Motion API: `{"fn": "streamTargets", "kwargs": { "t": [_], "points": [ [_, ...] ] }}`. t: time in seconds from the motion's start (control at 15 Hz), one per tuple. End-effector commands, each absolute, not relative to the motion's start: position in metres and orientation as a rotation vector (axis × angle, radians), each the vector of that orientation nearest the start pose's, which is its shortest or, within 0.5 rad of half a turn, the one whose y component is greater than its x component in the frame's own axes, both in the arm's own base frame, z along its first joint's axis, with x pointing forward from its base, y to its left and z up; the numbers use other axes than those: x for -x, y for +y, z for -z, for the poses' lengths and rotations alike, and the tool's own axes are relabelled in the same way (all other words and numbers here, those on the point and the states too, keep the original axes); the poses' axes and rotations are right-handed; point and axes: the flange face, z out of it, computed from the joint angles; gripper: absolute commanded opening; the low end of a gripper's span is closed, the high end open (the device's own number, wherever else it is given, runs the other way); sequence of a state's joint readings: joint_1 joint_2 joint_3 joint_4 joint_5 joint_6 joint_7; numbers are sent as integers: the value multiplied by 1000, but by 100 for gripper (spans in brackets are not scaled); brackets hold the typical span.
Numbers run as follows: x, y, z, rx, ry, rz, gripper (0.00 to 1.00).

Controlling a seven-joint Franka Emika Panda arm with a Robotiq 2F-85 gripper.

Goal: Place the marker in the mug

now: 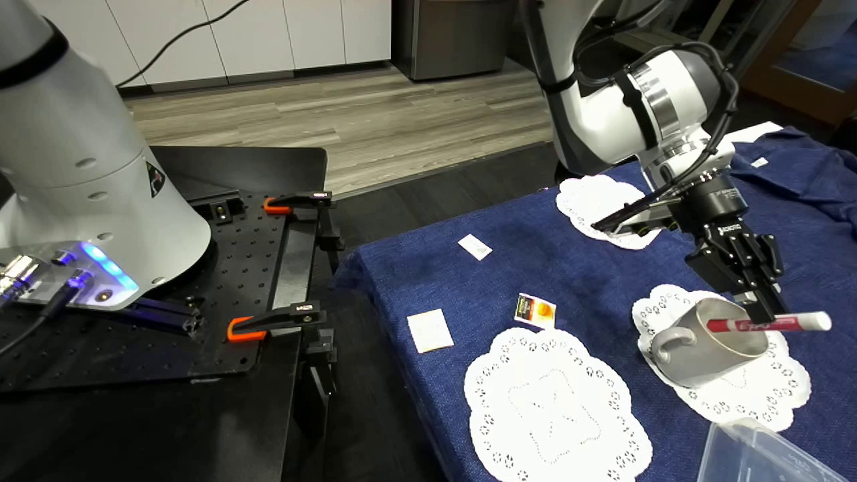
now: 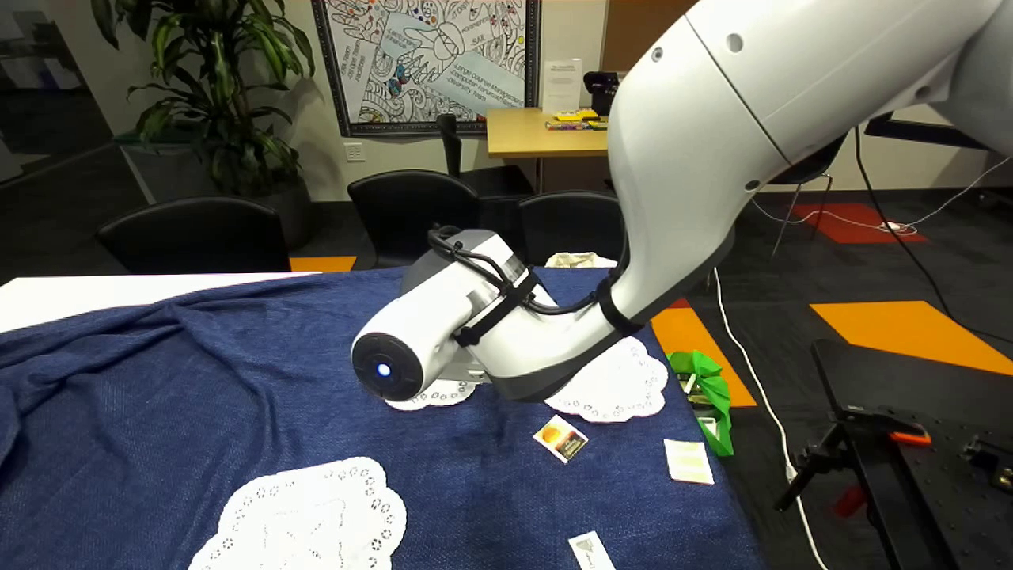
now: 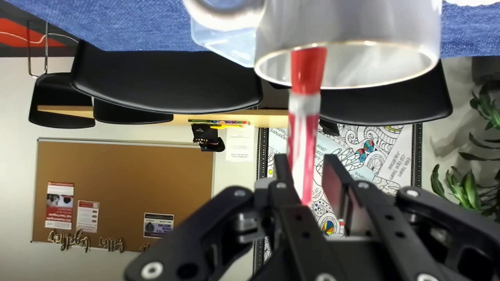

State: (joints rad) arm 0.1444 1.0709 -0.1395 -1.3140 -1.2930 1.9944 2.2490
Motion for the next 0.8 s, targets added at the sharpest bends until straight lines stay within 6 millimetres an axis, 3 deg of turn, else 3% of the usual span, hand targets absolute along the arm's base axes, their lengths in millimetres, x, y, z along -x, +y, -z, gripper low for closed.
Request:
{"fn": "streamTargets", "kwargs": {
  "t": [0.0, 0.2, 0.33, 0.73],
  "points": [
    [-728, -34, -98, -1671, -1332, -1113, 61],
    [-729, -34, -97, -1666, -1336, -1116, 82],
    [-727, -29, -107, -1654, -1346, -1131, 98],
    [-721, -13, -177, -1597, -1447, -1206, 100]
  ]
}}
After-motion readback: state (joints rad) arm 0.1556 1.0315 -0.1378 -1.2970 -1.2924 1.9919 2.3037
